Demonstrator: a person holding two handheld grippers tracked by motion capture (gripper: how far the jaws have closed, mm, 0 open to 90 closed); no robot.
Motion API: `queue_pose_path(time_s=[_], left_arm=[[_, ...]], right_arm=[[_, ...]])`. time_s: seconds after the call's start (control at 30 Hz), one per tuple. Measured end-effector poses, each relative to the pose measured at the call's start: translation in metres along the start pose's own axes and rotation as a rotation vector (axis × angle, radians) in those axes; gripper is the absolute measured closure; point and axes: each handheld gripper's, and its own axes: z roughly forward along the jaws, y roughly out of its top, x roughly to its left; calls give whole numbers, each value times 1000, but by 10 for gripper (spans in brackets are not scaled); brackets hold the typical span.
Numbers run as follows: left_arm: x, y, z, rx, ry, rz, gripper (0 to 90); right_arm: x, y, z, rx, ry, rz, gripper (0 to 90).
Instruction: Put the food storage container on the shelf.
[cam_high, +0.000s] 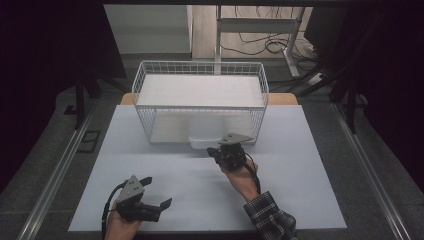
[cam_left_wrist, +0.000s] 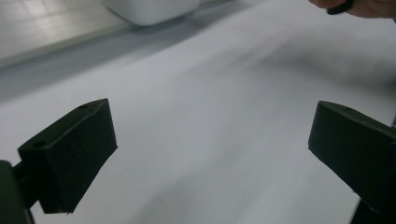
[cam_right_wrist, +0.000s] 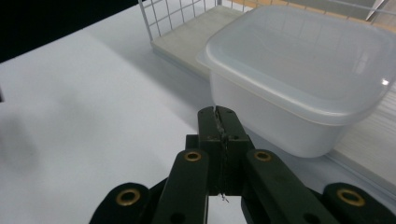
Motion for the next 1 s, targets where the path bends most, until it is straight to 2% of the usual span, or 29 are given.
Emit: queue_pose_path(time_s=[0.17,0.4,0.63,0.8,1.0], left_arm=[[-4,-5,-3,-21,12,21,10],[-2,-6,-2,-19,35,51,9],[4,-7,-5,-47,21,35,10],[3,-7,-4,-46,22,43,10],[4,-7,-4,-47,17,27,12]], right_arm=[[-2,-5,16,12,-19,-6,895],[-9,-9,36,26,-43,0,895],[-18,-3,43,35,-69,-8,895],[-24,2,47,32,-86,-19,896],[-30,9,54,35,-98,-23,895]])
